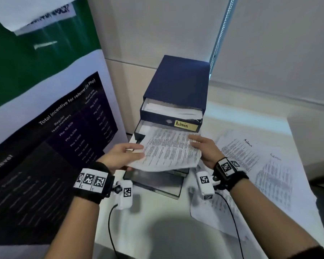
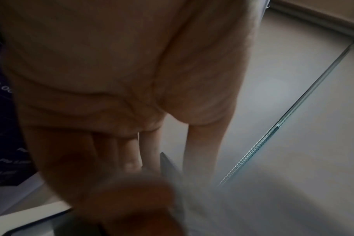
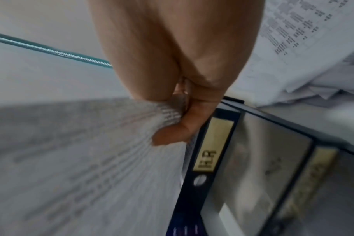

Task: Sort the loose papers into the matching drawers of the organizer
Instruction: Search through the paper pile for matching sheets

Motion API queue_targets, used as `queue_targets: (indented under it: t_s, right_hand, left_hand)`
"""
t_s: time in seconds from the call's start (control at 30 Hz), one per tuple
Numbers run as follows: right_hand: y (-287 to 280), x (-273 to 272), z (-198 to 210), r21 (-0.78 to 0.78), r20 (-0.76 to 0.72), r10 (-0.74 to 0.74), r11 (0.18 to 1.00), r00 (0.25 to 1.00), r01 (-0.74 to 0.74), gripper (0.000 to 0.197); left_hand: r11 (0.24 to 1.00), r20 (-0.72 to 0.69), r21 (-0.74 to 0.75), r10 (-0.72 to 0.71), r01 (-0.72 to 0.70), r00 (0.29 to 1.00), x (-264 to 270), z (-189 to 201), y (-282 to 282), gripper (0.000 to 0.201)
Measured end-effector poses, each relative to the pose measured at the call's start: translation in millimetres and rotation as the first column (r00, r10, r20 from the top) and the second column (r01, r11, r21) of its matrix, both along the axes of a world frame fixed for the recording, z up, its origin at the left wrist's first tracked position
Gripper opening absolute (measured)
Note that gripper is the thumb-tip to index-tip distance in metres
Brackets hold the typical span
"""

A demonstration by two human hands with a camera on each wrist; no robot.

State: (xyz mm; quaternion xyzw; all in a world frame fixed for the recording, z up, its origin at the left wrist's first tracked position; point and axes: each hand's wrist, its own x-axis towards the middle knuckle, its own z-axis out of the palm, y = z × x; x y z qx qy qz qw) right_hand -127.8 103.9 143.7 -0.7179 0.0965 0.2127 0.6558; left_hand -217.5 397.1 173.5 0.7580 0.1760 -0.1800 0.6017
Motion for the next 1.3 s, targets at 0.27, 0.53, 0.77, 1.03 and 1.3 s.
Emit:
queue_targets:
  t_s: [0.27,0.53,0.77,1.03,1.3]
  right_hand:
    - [-12.3,-17.0,30.2,0.14,-0.321,0.355,0.935,0.878,-0.327,0.039]
    - [13.9,11.4,5.8,-0.069,-0.135,0.196,0.976,0.971,-0.206,0.028]
    - [21.8,38.9,-1.3,-0.15,0.021,0.048,0.988,0.999,-0.045,0.013]
    - [3.5,37.4,-4.2,-0.012,-0.113,0.119,0.993,0.986,-0.122,0.025]
    - [-68.3,42.9,-25.2,-0.259,0.005,-0.036,0.965,0.999,0.036,0.017]
  left_hand:
    - [0.977,0.096,-0.011,0.214,-0.214,0.972,31.1,-2.3,-10.6,0.033]
    - [0.955,0.179,0.069,0.273,-0.289,0.945,40.4,20.7,-5.8,0.018]
    - [0.974,0.163,0.126,0.166,-0.187,0.973,65.1,-3.7,-12.6,0.029]
    - [0.873,0.328,0.41,0.129,-0.264,0.936,121.4,-53.3,-43.3,0.026]
    - [0.281,-0.165,0.924,-0.314,0.257,0.935,138.7,-66.6,-62.3,0.044]
